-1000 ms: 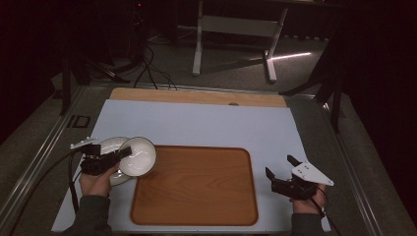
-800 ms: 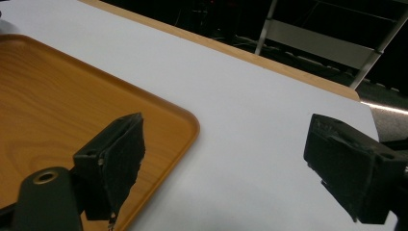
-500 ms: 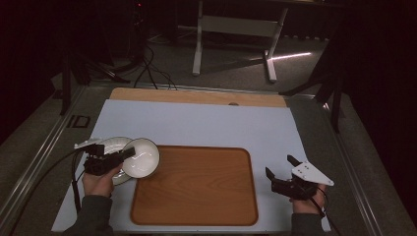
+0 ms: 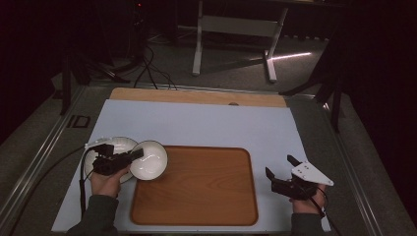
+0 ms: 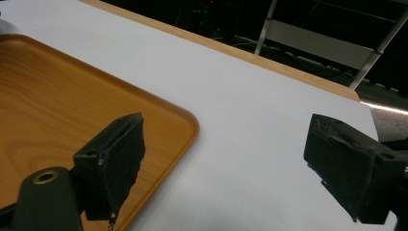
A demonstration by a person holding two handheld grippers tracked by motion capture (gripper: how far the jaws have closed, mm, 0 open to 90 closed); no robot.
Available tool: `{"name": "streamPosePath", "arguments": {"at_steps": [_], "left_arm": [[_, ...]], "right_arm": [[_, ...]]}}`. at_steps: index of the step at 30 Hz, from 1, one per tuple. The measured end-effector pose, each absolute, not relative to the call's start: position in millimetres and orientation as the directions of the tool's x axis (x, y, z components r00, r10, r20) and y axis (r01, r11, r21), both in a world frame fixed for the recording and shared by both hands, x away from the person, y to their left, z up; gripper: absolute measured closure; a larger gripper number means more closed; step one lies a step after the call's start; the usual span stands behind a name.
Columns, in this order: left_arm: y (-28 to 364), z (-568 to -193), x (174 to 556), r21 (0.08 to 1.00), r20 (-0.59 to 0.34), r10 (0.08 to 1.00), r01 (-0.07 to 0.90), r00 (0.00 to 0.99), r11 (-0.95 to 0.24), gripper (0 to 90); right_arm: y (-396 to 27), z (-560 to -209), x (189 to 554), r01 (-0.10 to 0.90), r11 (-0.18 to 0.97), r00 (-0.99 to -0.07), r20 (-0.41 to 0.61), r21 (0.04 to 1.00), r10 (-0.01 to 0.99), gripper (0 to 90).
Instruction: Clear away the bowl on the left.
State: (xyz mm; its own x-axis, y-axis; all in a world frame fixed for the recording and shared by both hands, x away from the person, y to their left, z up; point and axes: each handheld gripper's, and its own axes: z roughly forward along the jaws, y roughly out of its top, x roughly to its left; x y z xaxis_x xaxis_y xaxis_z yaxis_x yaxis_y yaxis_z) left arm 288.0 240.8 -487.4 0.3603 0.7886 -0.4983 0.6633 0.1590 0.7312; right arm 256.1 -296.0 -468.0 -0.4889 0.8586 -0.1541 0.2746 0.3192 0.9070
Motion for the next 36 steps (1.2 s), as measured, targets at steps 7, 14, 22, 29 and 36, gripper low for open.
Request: {"name": "streamPosePath", "arguments": {"at_steps": [7, 14, 22, 29, 36], "left_arm": [[225.8, -490.0, 290.0, 0.728, -0.493, 0.774, 0.675, 0.397, 0.117, 77.6], [217.3, -491.1, 290.5, 0.726, -0.493, 0.765, 0.680, 0.414, 0.100, 77.6], [206.4, -492.0, 291.1, 0.724, -0.495, 0.755, 0.684, 0.430, 0.085, 77.6], [195.6, -492.8, 296.3, 0.723, -0.496, 0.746, 0.687, 0.444, 0.072, 77.6], [189.0, -493.8, 297.8, 0.721, -0.500, 0.745, 0.689, 0.441, 0.076, 77.6]], "right_arm": [[-296.1, -468.0, 256.1, 0.275, 0.320, -0.489, -0.155, 0.907, 0.858, 13.8], [-296.3, -468.0, 256.1, 0.274, 0.319, -0.489, -0.154, 0.907, 0.859, 13.8], [-296.4, -467.9, 256.2, 0.272, 0.318, -0.488, -0.154, 0.908, 0.859, 13.8], [-296.3, -467.9, 256.1, 0.272, 0.318, -0.489, -0.155, 0.908, 0.859, 13.8], [-296.2, -468.0, 256.4, 0.272, 0.319, -0.489, -0.155, 0.908, 0.858, 13.8]]}}
